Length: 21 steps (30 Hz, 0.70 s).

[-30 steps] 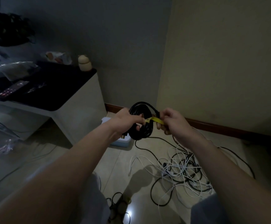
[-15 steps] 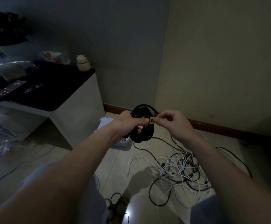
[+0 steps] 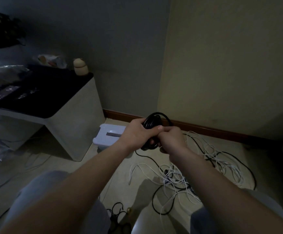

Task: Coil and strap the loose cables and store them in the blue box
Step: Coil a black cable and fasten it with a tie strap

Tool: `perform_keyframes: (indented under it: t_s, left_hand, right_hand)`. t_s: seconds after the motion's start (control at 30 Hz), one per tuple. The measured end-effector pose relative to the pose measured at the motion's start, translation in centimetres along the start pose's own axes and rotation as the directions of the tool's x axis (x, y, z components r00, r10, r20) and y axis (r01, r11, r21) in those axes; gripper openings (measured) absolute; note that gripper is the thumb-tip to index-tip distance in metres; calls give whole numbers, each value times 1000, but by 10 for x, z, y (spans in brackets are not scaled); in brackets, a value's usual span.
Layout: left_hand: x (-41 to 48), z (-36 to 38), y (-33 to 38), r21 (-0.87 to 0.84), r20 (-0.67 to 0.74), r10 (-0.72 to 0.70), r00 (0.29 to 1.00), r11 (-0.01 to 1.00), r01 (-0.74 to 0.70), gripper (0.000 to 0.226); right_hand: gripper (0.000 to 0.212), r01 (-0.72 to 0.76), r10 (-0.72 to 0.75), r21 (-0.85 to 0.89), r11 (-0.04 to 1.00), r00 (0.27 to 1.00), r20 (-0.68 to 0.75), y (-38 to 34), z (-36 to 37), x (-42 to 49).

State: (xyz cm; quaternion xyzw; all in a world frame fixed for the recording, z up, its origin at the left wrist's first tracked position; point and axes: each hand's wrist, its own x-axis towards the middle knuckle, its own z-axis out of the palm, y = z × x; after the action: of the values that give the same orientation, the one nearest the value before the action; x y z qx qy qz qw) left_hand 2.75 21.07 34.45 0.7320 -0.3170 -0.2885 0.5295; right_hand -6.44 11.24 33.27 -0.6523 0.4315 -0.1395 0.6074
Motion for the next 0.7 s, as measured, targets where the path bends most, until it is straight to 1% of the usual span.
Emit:
perform_keyframes:
  t_s: [0.07,0.13,0.2,0.3,0.37,0.43,0.53,0.63,0.7]
  left_hand:
    - [-1,1,1,14,24,5,1000,1000,-5,28]
    - [-2,1,2,14,54,3,999,1000,-4,30]
    - [-2,2,2,20,53,-9,999,1000,8,30]
    - [-2,3,2,25,28,-10,1000,1000,9,29]
    - [-1,2,3,13,26,-18,1000,1000,17,32]
    - [0,-1,3,-21,33,-34,999,999,34,36]
    - [0,-4,3,-56,47,-34,998,998,37,40]
    - [0,-5,3,15,9,-22,1000,1000,22,51]
    - [0,-5,2,66,-37,-26,999,997,28,63]
  right_hand:
    - [19,-44,45,104,994,999,-3,-1,1,0]
    - [21,-90,85,208,974,996,33,-2,1,-2]
    - [26,-134,110,268,954,989,100,-4,1,-5]
    - [35,-163,97,325,932,973,208,-6,1,-9]
    - [30,-189,83,381,905,957,277,-8,-1,-11]
    - [26,-216,78,411,886,942,327,-8,-4,-11]
    - [28,-247,75,445,861,926,370,-6,-4,-11]
    - [28,-255,69,453,854,920,387,-3,-4,-11]
    - [35,-254,69,441,861,917,393,-1,-4,-11]
